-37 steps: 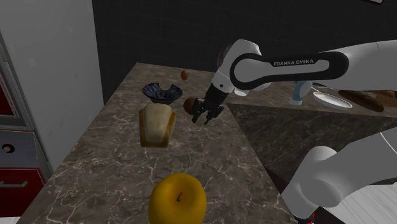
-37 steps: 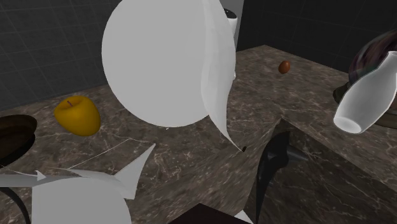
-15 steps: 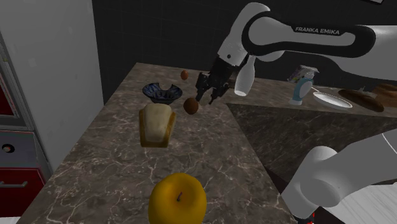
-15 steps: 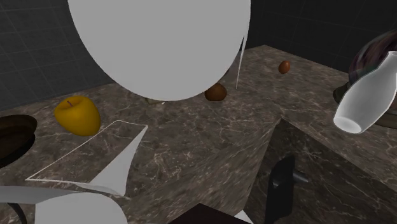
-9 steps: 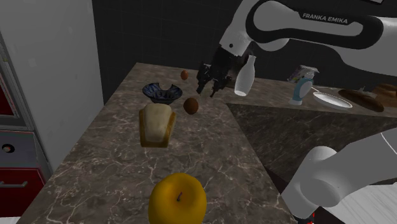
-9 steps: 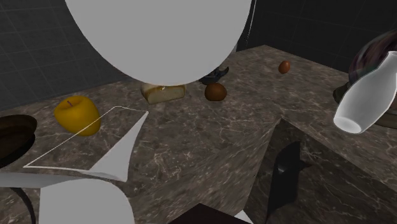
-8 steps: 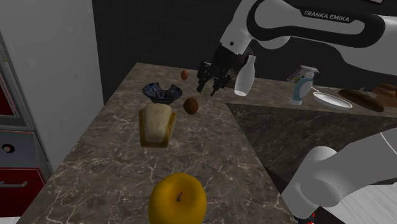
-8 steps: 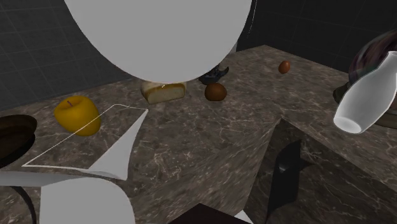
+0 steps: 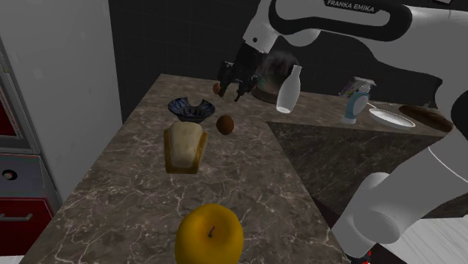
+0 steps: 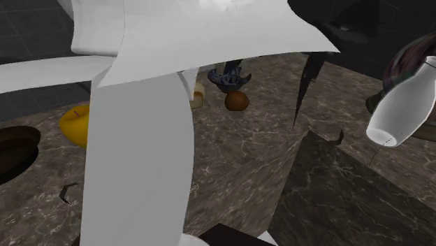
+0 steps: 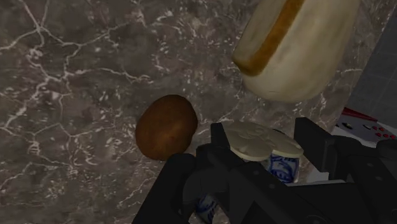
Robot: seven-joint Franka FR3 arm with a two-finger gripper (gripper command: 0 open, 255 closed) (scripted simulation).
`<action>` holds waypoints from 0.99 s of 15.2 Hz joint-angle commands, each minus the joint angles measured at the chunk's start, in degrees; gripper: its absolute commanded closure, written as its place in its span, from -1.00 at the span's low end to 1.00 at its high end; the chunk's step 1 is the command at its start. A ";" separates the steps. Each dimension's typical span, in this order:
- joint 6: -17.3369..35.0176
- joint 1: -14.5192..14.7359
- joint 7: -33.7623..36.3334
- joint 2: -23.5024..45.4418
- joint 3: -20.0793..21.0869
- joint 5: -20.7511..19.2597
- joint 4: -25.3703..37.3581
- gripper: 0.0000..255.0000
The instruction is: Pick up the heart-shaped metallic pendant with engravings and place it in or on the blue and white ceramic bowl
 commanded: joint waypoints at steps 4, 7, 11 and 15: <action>-0.53 -0.19 1.01 12.36 0.67 -1.89 13.00 1.00; -2.08 -0.01 1.84 20.04 0.92 -3.27 22.28 1.00; -6.04 0.73 3.23 31.68 1.11 -5.41 37.95 1.00; -4.50 0.91 2.95 33.45 1.04 -5.63 38.14 1.00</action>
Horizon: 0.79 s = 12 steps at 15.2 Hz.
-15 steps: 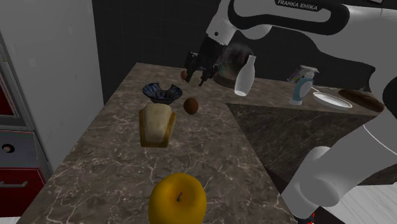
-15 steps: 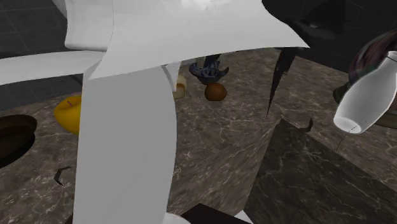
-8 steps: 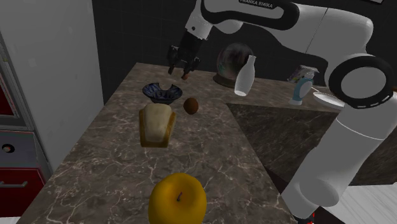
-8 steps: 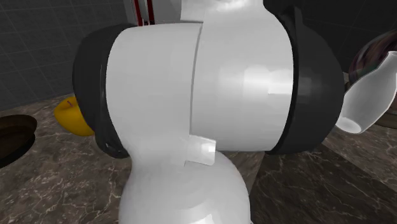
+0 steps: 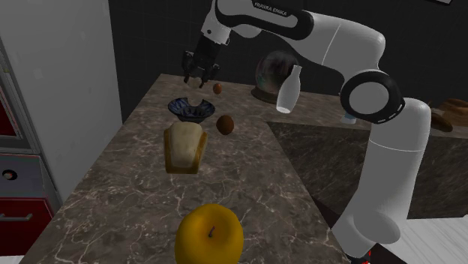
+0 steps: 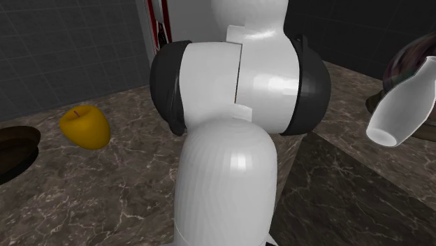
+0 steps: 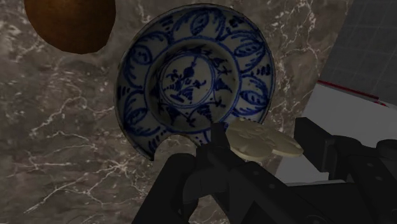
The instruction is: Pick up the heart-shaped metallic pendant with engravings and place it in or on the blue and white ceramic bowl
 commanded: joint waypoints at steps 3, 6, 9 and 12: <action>3.42 -0.05 -0.64 -0.80 0.00 0.25 -4.23 1.00; 6.02 -0.14 -1.21 -1.56 0.00 0.50 -7.63 1.00; 8.51 -0.20 -1.75 -2.12 0.00 0.74 -10.73 1.00; 10.62 -0.24 -2.21 -2.47 0.01 0.95 -13.24 1.00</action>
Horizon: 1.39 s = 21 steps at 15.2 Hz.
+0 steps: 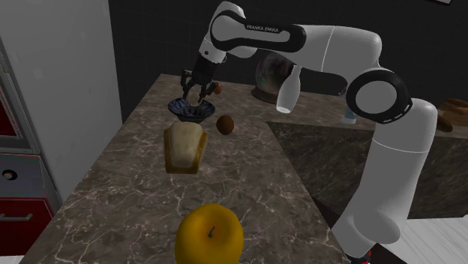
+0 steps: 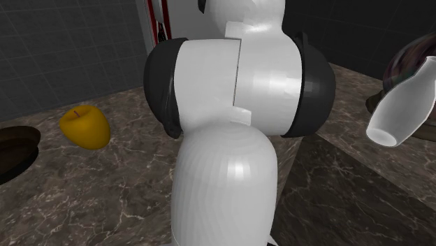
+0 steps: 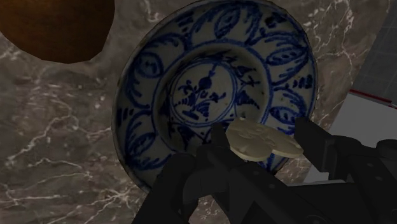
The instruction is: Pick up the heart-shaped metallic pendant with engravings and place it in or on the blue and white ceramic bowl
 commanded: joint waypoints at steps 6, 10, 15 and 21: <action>0.62 -0.01 -0.12 -0.27 0.01 0.08 -0.86 1.00; 0.61 -0.01 -0.12 -0.27 0.01 0.08 -0.85 -1.00; -2.88 -0.46 -0.06 -0.91 -0.19 0.15 1.94 -1.00; -6.15 -0.84 0.03 -1.19 -0.37 0.20 4.86 -1.00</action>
